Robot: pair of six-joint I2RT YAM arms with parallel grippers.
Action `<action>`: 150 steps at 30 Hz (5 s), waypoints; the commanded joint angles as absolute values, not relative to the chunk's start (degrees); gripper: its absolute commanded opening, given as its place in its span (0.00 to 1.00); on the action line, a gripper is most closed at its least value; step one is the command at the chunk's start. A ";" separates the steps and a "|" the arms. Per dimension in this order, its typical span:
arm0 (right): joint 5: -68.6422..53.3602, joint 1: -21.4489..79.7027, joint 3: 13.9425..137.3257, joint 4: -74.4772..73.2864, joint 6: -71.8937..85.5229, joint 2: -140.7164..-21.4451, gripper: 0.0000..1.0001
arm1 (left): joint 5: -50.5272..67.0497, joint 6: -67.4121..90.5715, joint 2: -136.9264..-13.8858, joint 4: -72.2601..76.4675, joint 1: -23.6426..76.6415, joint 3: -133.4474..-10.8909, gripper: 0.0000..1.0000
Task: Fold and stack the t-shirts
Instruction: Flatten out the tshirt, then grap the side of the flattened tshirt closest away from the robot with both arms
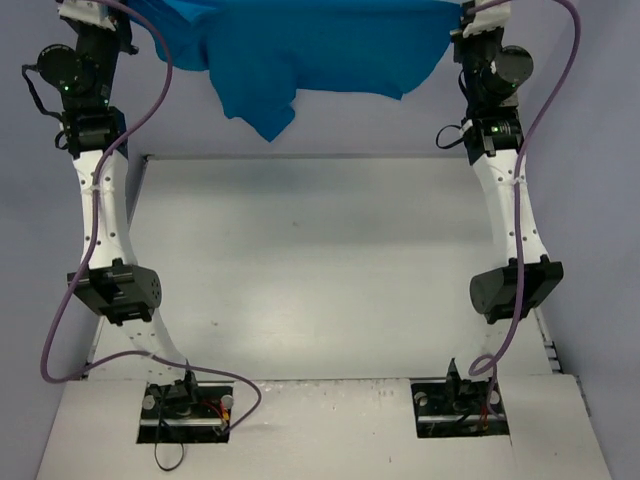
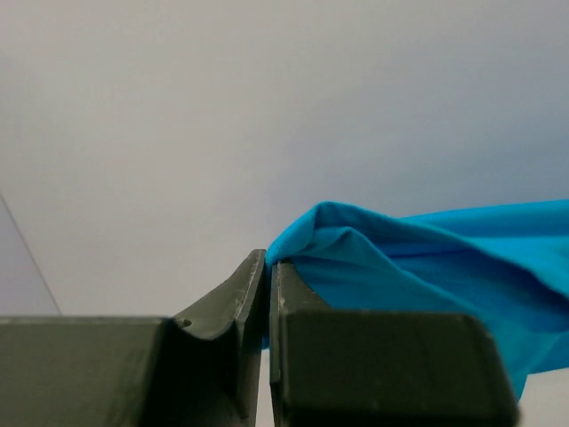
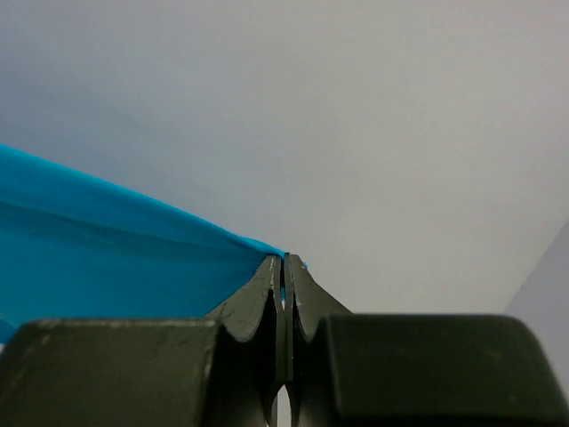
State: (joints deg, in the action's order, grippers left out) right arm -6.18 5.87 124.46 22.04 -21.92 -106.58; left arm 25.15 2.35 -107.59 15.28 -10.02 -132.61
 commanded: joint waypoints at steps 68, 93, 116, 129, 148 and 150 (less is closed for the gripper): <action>-15.68 4.66 58.60 -36.39 -78.14 -74.38 0.40 | 46.50 -100.21 -62.00 -67.54 -3.10 -50.68 0.62; -11.52 13.80 49.97 -28.22 -76.31 -84.23 0.40 | 36.86 -111.00 -67.90 -66.49 4.91 -44.04 0.40; -10.72 14.77 51.93 -26.90 -73.39 -93.41 0.00 | 33.71 -113.81 -73.78 -54.93 12.04 -39.18 0.39; -7.61 17.63 45.97 -30.69 -74.92 -84.71 0.00 | 33.22 -117.55 -63.03 -62.49 12.57 -36.91 0.10; -10.70 17.67 50.75 -39.05 -74.04 -78.77 0.00 | 38.34 -107.27 -55.98 -73.57 13.10 -44.61 0.00; -11.18 17.32 52.36 -39.33 -74.57 -80.13 0.00 | 39.32 -104.78 -59.44 -73.48 12.94 -47.51 0.00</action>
